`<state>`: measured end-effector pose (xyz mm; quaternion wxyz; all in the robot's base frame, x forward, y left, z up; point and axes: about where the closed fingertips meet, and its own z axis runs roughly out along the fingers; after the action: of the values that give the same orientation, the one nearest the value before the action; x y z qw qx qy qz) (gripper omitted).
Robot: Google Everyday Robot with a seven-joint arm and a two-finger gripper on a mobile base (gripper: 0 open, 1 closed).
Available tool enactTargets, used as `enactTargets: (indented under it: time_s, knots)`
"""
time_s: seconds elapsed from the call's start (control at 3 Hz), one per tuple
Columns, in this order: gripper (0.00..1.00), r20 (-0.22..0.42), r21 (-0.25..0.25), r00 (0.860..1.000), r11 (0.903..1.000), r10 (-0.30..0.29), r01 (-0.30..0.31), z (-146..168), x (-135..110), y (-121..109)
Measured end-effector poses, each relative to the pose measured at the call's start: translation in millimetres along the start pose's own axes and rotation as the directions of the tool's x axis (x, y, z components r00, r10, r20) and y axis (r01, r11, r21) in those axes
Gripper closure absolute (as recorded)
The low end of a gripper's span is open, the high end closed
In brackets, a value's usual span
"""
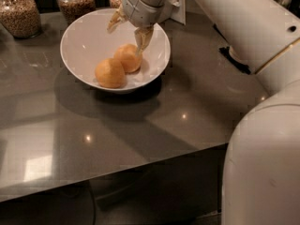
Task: Pick orange from white bowl
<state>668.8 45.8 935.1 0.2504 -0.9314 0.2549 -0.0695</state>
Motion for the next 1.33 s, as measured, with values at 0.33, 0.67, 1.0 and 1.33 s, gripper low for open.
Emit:
enactTargets:
  time_s: [0.33, 0.67, 1.0, 1.33]
  knots:
    - [0.36, 0.01, -0.046, 1.0, 0.9989, -0.008, 0.008, 18.1, 2.9, 4.0]
    - [0.29, 0.013, -0.089, 1.0, 0.996, -0.007, 0.008, 30.9, 7.0, 10.6]
    - [0.28, 0.012, -0.12, 1.0, 0.9928, 0.001, 0.001, 40.6, 12.1, 16.3]
    - [0.29, 0.015, -0.138, 1.0, 0.9904, 0.012, -0.01, 50.4, 15.8, 18.9]
